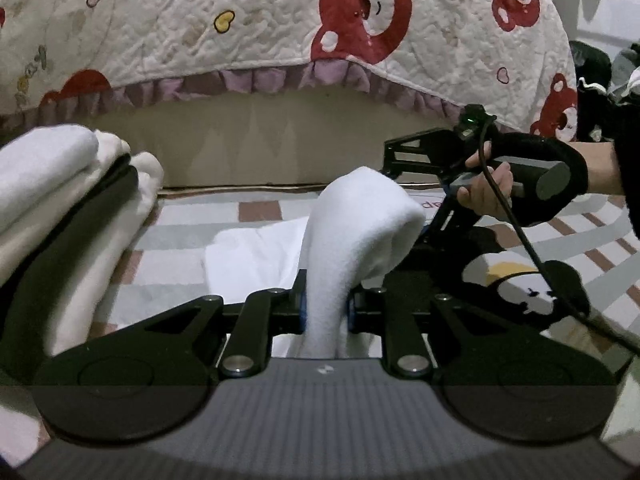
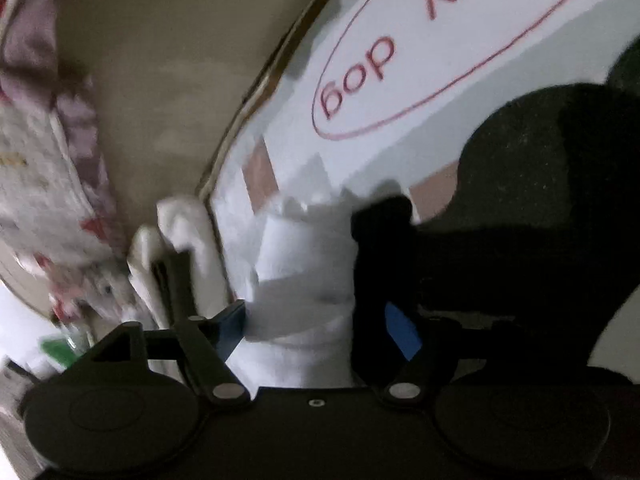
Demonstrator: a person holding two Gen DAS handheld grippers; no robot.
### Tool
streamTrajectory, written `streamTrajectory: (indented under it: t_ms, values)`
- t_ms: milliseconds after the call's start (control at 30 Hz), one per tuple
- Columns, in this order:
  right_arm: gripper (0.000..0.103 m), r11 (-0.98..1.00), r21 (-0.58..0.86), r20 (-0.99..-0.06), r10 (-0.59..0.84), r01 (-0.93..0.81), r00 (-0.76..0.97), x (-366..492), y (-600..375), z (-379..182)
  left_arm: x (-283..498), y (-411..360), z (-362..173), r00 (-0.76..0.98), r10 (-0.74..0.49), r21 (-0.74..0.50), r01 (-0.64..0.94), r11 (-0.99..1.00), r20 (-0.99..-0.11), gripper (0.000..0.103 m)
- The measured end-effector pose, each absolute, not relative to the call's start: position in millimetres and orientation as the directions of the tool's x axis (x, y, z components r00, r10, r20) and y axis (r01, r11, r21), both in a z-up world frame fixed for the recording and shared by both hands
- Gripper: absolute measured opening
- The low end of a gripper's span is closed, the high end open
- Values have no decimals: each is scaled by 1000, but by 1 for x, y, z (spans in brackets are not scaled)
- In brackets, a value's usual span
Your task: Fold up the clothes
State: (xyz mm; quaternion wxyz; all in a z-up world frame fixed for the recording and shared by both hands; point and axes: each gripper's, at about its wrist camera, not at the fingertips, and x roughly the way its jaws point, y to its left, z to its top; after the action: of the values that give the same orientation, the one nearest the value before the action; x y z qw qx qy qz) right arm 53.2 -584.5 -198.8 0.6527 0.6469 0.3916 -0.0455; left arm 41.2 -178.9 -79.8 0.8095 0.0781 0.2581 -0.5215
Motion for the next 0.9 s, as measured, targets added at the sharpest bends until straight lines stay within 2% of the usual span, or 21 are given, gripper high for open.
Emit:
streamTrajectory:
  t_ms: [100,200,233,267,333,400,467,533,600,700,833,900]
  values:
    - [79,235,807,-579,495,542,648,60,-573,-191,33,-189,-92,237,-794,-221,881,419,-560,23]
    - [79,351,763,-643,501,543,580,66,-559,-194,13,-206,-98,282,-762,-91,910,405,-583,17]
    - [53,395,737,-674,480,548,561,65,-553,-196,6,-210,-98,315,-754,-35,912,408,-576,16]
    - [34,445,717,-697,457,537,552,63,-547,-196,0,-214,-98,348,-746,20,912,409,-567,16]
    - [28,557,720,-675,423,414,605,57,-537,-181,-10,-218,-97,400,-731,111,905,411,-553,16]
    - [25,563,777,-564,426,281,708,41,-535,-161,-17,-216,-90,429,-738,157,898,412,-520,16]
    - [24,493,842,-454,429,218,781,25,-538,-145,-20,-209,-76,439,-772,139,894,426,-460,16]
    - [24,508,841,-429,415,187,802,22,-538,-119,-18,-201,-65,462,-792,119,883,454,-400,15]
    - [24,519,840,-411,417,159,811,24,-537,-92,-10,-193,-56,470,-806,68,875,480,-358,16]
    - [24,553,825,-401,427,117,810,28,-524,-47,1,-175,-50,474,-813,-72,848,524,-338,16]
    - [24,641,752,-483,376,154,791,35,-496,3,4,-158,-37,517,-822,-117,825,553,-241,15]
    - [24,651,737,-506,355,181,786,47,-490,26,13,-150,-25,528,-828,-180,810,558,-188,15]
